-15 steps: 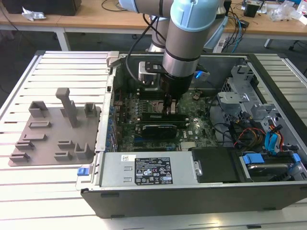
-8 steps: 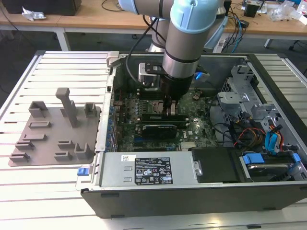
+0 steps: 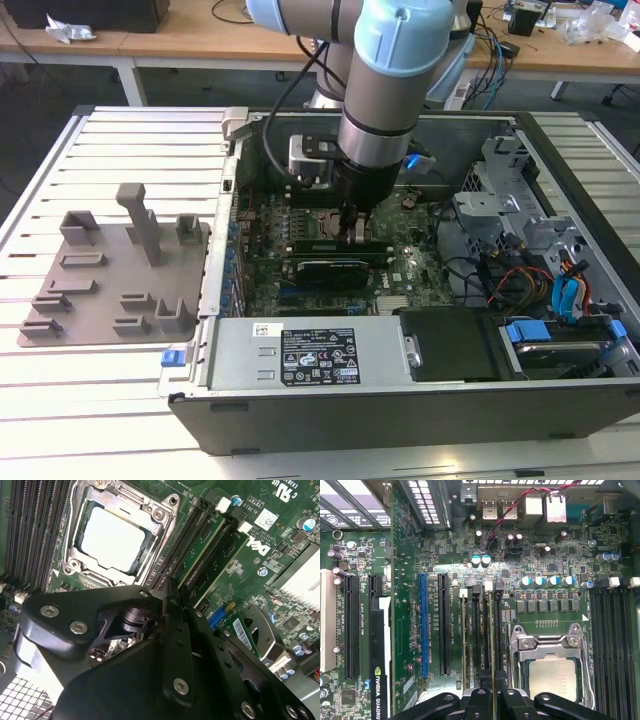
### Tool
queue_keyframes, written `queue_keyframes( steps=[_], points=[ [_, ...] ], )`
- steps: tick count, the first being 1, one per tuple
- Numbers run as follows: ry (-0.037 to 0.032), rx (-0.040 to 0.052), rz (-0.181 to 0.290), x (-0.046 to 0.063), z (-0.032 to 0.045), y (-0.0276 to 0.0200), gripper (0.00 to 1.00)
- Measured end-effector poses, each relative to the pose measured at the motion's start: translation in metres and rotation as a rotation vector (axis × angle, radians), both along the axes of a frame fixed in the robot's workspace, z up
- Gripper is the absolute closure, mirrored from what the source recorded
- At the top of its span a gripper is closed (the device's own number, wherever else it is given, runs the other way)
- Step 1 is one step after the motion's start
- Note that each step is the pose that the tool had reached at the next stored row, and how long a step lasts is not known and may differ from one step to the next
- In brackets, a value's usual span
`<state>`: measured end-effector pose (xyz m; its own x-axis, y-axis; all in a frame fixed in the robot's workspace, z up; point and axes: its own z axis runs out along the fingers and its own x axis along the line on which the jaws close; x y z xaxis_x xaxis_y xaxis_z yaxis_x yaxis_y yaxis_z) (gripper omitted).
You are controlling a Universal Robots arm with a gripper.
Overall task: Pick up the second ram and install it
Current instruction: 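Insert the second ram into the second slot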
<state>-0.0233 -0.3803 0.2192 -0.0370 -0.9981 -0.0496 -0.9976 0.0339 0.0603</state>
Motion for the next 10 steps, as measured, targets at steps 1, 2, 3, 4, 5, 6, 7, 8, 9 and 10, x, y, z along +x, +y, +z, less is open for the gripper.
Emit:
queue_keyframes(
  steps=[1, 2, 3, 4, 5, 6, 7, 8, 9, 10],
  points=[
    [-0.0003, 0.0009, 0.000, 0.000, -0.0002, 0.0001, 0.86],
    [-0.0011, 0.0024, 0.001, 0.000, -0.0007, 0.0003, 0.85],
    [-0.0001, 0.0011, 0.000, 0.000, -0.0002, 0.0000, 0.79],
    [0.0000, 0.0009, 0.000, 0.000, 0.0017, 0.0000, 0.79],
    [0.0000, 0.0009, 0.000, 0.000, 0.0104, 0.0001, 0.79],
    [-0.0001, 0.0005, 0.000, 0.000, 0.0178, 0.0002, 0.79],
    [0.0000, -0.0012, 0.000, 0.000, 0.0249, 0.0008, 0.79],
    [-0.0001, -0.0043, 0.000, 0.000, 0.0343, 0.0023, 0.79],
    [0.0000, -0.0073, 0.000, 0.000, 0.0414, 0.0035, 0.87],
    [0.0000, -0.0082, 0.000, 0.000, 0.0457, 0.0039, 0.90]
  ],
)
